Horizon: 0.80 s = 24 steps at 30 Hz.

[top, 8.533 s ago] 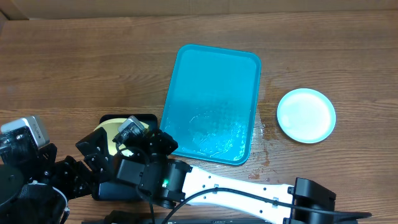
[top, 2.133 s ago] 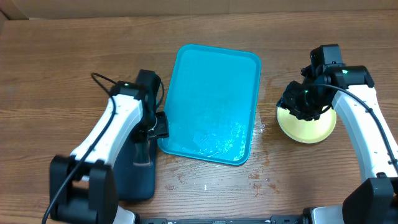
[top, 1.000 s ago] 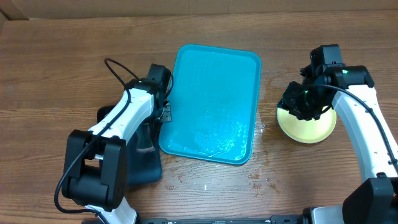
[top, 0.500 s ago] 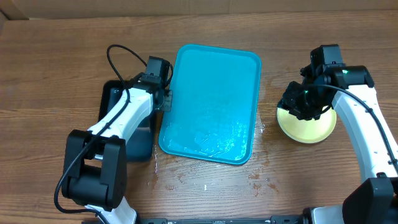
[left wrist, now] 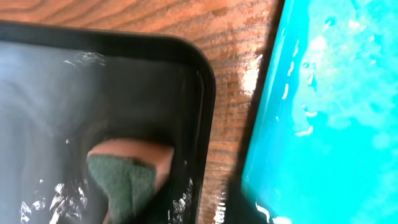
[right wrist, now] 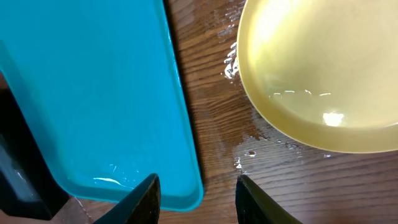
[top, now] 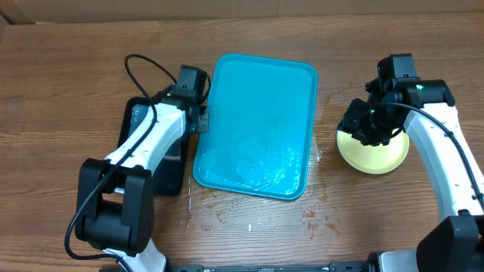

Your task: Clean dirty plates on tray and stack at the side

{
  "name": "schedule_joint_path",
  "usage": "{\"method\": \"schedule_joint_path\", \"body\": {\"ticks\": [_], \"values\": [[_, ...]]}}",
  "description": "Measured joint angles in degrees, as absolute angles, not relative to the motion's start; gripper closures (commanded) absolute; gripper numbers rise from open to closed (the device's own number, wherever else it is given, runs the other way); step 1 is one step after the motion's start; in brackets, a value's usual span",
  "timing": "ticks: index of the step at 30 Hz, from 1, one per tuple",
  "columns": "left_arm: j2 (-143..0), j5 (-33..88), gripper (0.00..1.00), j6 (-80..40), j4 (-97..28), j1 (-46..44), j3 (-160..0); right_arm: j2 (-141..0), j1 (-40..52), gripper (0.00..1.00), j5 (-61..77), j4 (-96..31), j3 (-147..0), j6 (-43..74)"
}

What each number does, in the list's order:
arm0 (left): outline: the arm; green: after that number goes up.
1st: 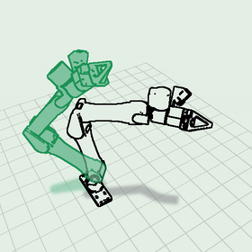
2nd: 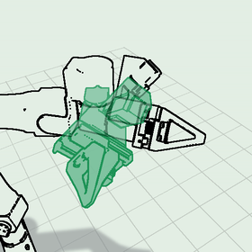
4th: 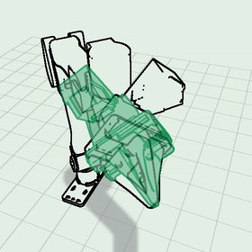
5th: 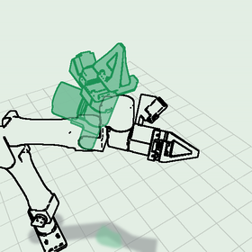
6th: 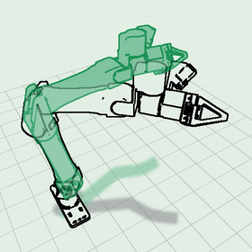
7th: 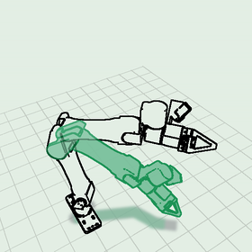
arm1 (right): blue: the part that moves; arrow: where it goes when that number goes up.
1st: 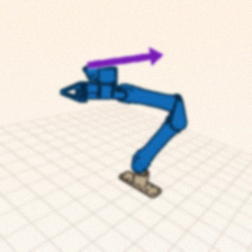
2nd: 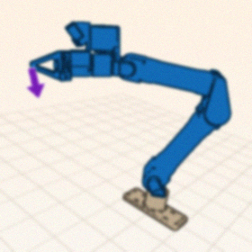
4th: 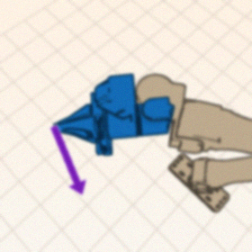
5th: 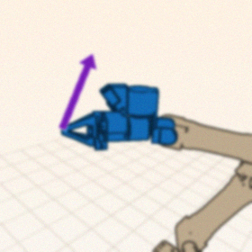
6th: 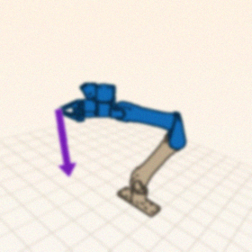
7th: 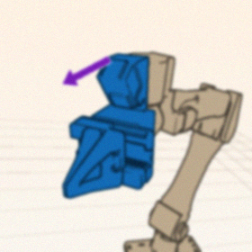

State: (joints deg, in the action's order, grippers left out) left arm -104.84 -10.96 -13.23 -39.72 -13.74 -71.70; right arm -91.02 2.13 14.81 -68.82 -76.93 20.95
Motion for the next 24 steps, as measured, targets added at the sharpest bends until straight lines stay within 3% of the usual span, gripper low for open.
{"method": "schedule_joint_path", "body": {"ticks": [1,3,5,16,24], "values": [[-104.8,-10.8,0.42,-13.7,-41.6,-13.7,-73.0,-91.0,2.1,0.59,14.6,-68.8,-76.9,20.9],[-104.9,-10.4,0.11,-14.3,-45.3,-13.7,-76.0,-91.0,2.1,0.58,14.5,-68.8,-76.9,20.9],[-104.9,-10.0,0.01,-14.7,-49.6,-13.7,-79.9,-91.0,2.1,0.58,14.4,-68.8,-76.9,20.9],[-105.0,-4.8,0.00,-16.2,-69.4,-13.8,-103.1,-91.0,2.1,0.55,14.1,-68.6,-76.9,20.6],[-105.0,-2.3,0.00,-16.2,-75.9,-15.2,-106.4,-91.0,2.1,0.50,14.1,-68.6,-76.9,20.3]]}}
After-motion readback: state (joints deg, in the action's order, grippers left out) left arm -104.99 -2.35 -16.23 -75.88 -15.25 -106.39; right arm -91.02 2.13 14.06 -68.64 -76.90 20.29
